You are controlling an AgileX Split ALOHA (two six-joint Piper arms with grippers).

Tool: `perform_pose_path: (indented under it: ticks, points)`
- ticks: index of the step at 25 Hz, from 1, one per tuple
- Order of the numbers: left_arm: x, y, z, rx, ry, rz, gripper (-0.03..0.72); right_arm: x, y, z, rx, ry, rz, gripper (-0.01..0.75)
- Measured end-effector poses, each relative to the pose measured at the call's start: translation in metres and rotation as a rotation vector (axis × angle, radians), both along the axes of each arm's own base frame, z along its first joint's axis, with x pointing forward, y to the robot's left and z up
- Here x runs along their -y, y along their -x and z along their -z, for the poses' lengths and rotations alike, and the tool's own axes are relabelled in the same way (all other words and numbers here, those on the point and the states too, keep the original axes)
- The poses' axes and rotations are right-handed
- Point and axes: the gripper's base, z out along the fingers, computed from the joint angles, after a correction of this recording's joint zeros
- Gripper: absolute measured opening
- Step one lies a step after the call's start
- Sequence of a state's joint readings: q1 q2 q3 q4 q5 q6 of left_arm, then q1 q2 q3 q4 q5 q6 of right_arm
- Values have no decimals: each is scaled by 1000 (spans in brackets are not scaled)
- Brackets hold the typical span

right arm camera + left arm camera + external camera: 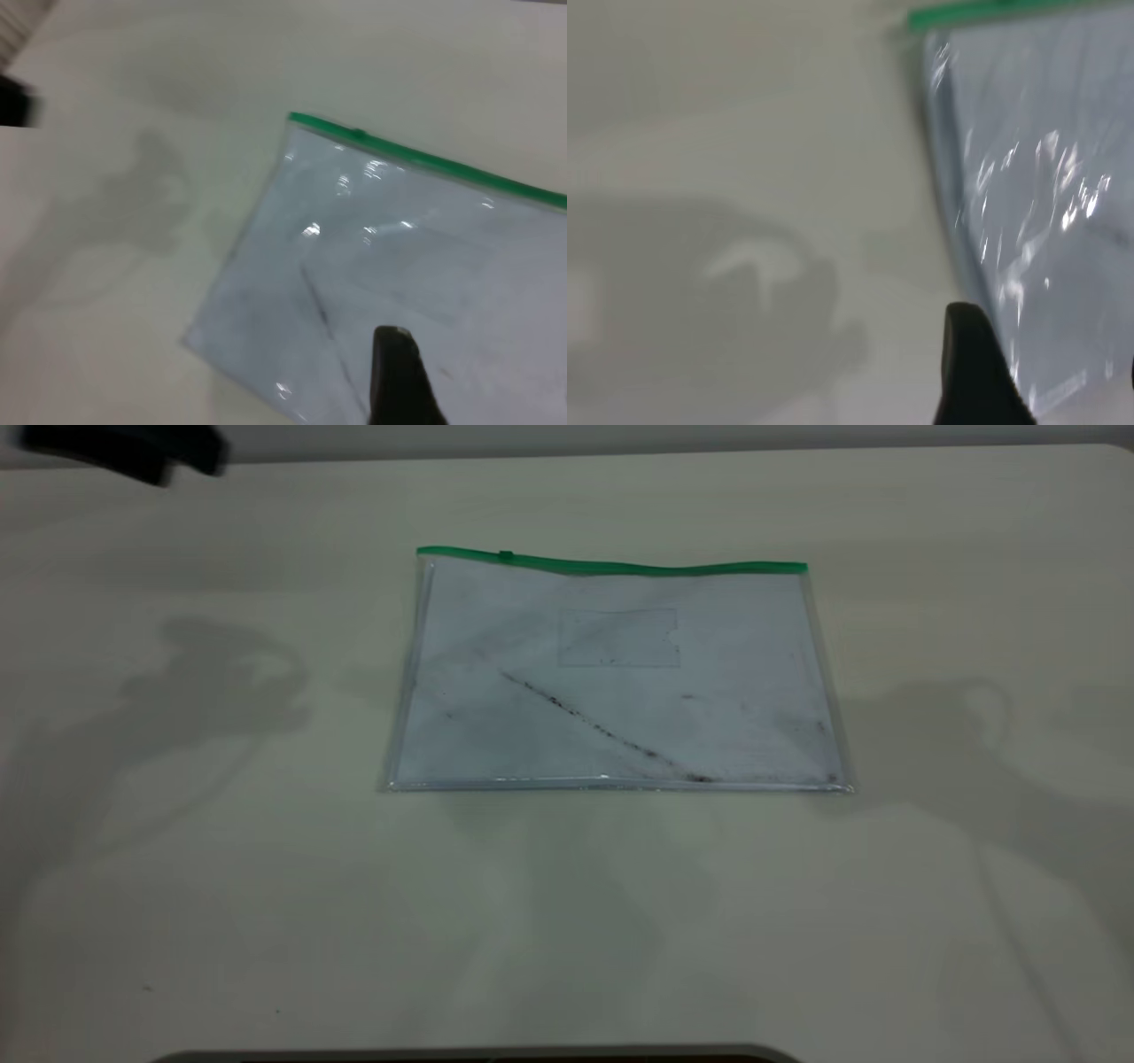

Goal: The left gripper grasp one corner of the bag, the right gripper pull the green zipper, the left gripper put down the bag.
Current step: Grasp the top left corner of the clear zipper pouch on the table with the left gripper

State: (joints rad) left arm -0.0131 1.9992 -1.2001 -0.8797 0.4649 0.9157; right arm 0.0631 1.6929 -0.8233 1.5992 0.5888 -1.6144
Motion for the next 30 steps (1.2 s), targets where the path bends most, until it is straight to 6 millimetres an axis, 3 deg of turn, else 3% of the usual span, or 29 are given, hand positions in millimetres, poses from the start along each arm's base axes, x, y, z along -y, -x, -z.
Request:
perform_pose_path:
  ticks: [7, 15, 21, 30]
  points:
    - [13, -61, 67, 28, 154, 52, 474, -5, -22, 18, -30, -45, -25, 485]
    - [20, -101, 125, 17, 269, 20, 474, -5, -23, 20, -34, -46, -27, 485]
    - [40, -110, 154, 2, 319, 57, 474, -5, -23, 20, -34, -46, -27, 485]
    - [57, -105, 171, -33, 334, 81, 472, -5, -23, 20, -34, -47, -26, 485]
